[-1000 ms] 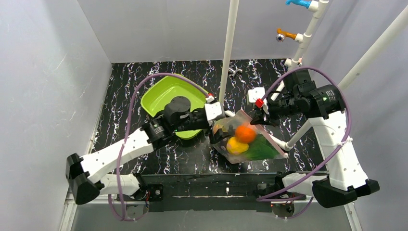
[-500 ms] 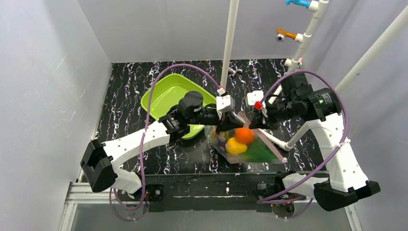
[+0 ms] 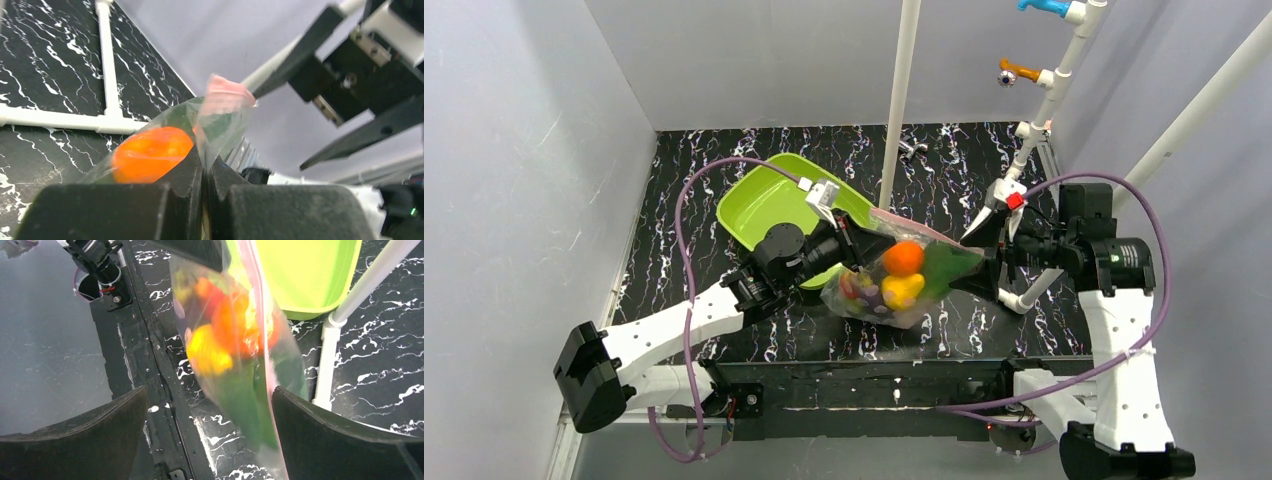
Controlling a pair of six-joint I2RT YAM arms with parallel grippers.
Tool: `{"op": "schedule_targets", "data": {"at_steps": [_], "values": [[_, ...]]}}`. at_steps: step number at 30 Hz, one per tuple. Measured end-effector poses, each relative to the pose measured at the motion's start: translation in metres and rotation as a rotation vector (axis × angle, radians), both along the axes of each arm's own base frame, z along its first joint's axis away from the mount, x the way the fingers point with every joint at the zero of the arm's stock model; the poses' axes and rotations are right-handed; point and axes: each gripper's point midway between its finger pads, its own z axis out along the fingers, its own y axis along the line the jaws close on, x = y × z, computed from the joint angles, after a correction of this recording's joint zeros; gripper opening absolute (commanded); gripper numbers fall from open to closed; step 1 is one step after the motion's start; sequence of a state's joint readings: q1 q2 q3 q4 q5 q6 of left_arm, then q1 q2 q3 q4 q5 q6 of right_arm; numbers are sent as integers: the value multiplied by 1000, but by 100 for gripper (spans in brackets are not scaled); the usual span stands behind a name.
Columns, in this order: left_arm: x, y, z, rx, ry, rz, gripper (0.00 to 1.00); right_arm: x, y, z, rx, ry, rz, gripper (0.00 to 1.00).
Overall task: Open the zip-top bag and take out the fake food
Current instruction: Adjust the zipper food storage bag at the center of the board.
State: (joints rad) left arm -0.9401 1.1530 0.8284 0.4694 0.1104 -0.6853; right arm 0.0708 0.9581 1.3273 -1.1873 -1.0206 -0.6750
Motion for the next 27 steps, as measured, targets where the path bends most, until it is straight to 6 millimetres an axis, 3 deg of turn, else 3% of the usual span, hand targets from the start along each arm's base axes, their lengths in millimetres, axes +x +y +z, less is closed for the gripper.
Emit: {"op": "schedule_targets", "data": {"at_steps": [6, 13, 18, 23, 27], "values": [[14, 17, 17, -109, 86, 148, 0, 5, -9, -7, 34, 28, -118, 99], [14, 40, 4, -150, 132, 226, 0, 47, -37, -27, 96, 127, -347, 98], [8, 48, 16, -182, 115, 226, 0, 51, -32, -34, 154, 138, -306, 98], [2, 50, 29, -217, 95, 199, 0, 51, -23, -57, 200, 161, -233, 98], [-3, 47, 33, -228, 90, 168, 0, 58, -15, -59, 209, 130, -175, 98]]}}
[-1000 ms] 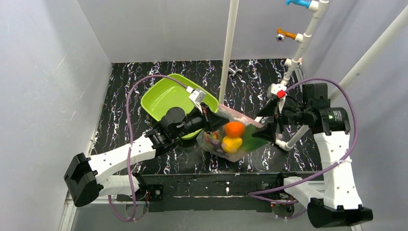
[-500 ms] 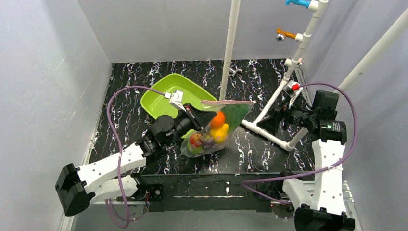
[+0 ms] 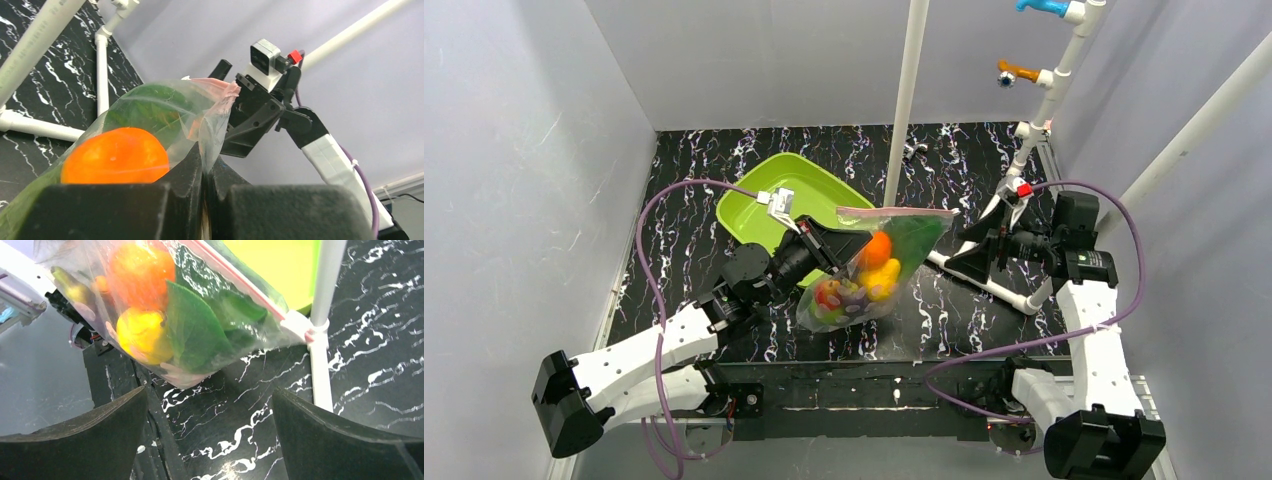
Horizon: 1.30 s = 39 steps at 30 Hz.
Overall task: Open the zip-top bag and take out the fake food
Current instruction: Adjust the zipper food storage bag at the center of the board.
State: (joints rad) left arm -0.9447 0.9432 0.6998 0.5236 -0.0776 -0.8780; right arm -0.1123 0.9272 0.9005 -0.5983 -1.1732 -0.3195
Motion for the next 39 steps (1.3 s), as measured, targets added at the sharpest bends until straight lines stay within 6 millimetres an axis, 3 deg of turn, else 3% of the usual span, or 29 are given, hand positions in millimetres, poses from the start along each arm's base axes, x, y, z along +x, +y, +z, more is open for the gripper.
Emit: {"op": "schedule_targets", "data": {"at_steps": [10, 12, 14, 17, 20, 24, 29, 36, 39], "values": [[-12, -7, 20, -81, -28, -77, 0, -7, 43, 8, 45, -33, 208, 98], [-15, -7, 26, -103, -33, -92, 0, -9, 46, 12, 66, -23, 229, 94], [-17, -7, 30, -128, -36, -103, 0, -12, 48, 17, 87, -11, 245, 83], [-21, -3, 30, -155, -36, -113, 0, -14, 50, 24, 107, 7, 258, 50], [-24, -1, 27, -173, -26, -122, 0, -12, 51, 31, 117, 13, 262, 24], [-27, -1, 26, -191, -13, -134, 0, -12, 52, 35, 127, 26, 267, 3], [-29, -1, 16, -199, 13, -146, 0, -14, 52, 33, 120, 31, 266, 1], [-37, 8, -15, -149, 68, -147, 0, -22, 48, 27, 62, -19, 251, 1], [-40, 12, -30, -119, 88, -147, 7, -26, 47, 22, 39, -33, 251, 1]]}}
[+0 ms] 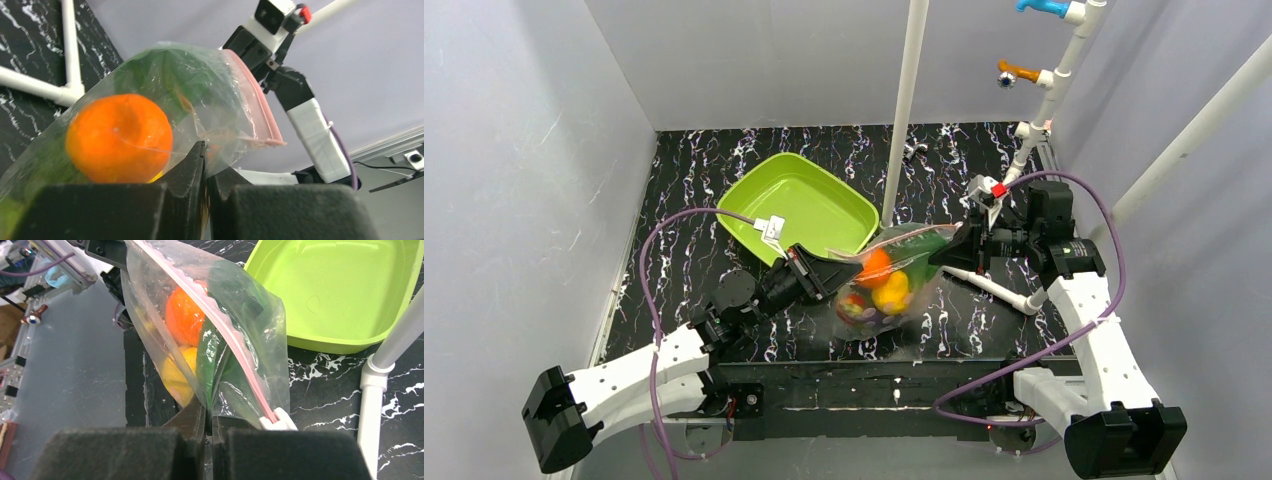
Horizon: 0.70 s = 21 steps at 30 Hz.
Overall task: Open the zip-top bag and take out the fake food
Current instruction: Adjust the zipper food storage bag at the center of the board.
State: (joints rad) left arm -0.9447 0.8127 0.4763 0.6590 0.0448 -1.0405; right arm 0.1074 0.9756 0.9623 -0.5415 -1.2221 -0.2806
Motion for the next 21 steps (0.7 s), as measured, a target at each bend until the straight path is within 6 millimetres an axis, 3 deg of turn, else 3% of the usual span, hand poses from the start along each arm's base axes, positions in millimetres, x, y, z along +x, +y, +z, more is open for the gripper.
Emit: {"op": "schedule_targets", "data": {"at_steps": [6, 12, 21], "values": [[-4, -1, -33, 89, 29, -20, 22, 1, -4, -11, -48, -21, -19, 1], [-8, -3, -53, 178, 12, -48, 35, 0, -4, -16, -73, -50, -12, 1], [-14, 7, -80, 336, -18, -66, 68, -5, 1, -22, -90, -88, 24, 1]]}}
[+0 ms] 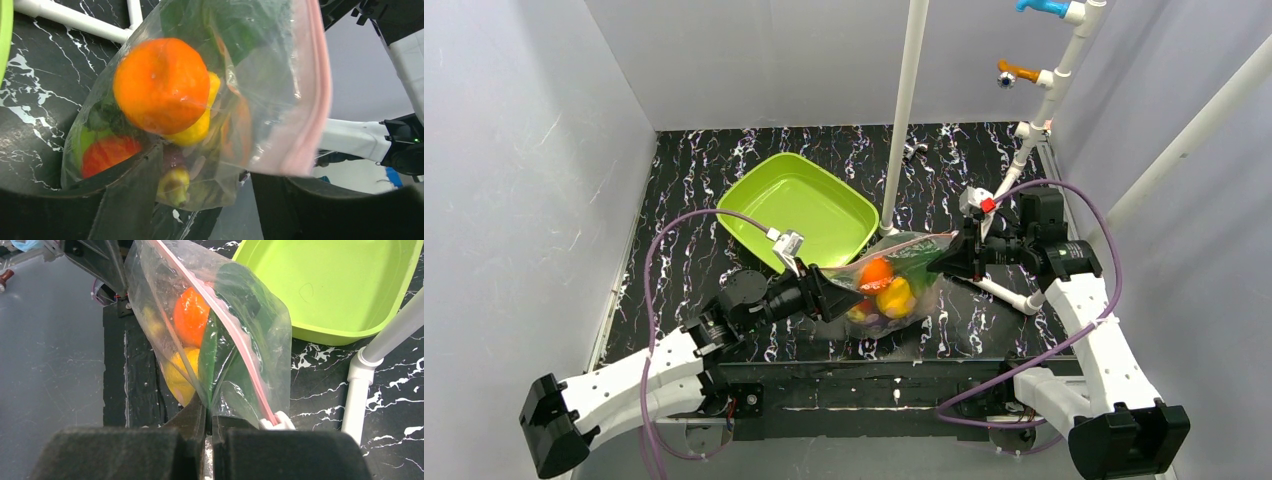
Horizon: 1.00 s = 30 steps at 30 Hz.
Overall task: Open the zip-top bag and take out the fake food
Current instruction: Adjust the zipper food storage bag at the center of the board, then unzip the zipper food storage bag at the center of the board.
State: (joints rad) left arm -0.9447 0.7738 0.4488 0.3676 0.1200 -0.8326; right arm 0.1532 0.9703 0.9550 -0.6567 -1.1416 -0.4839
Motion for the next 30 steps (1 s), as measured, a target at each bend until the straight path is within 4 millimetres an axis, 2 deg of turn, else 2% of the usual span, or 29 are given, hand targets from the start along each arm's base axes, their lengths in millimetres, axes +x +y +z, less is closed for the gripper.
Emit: {"op": "schedule_targets", "data": {"at_steps": [3, 6, 10, 15, 18, 21, 23, 25, 27, 30], "values": [[-3, 8, 4, 50, -39, -4, 82, -2, 1, -3, -4, -11, 13, 1], [-6, 19, 19, 95, -96, 1, 97, -3, 2, -5, -8, -23, 25, 1], [-7, 37, 50, 152, -183, 23, 98, -5, 4, -7, -9, -31, 38, 1], [-9, 53, 104, 219, -319, 18, 98, -9, 7, -7, -10, -44, 63, 1], [-6, 46, 135, 265, -388, -23, 98, -12, 9, -7, -10, -43, 78, 1], [5, 21, 154, 349, -443, -108, 95, -15, 10, -8, -11, -45, 90, 1], [17, 0, 153, 420, -461, -169, 90, -15, 10, -8, -11, -46, 94, 1], [31, -23, 144, 486, -473, -227, 83, -16, 10, -9, -11, -44, 96, 1], [42, -46, 119, 574, -460, -308, 76, -17, 10, -9, -11, -41, 98, 1], [49, -68, 81, 667, -426, -402, 66, -17, 10, -9, -12, -42, 100, 1]]}}
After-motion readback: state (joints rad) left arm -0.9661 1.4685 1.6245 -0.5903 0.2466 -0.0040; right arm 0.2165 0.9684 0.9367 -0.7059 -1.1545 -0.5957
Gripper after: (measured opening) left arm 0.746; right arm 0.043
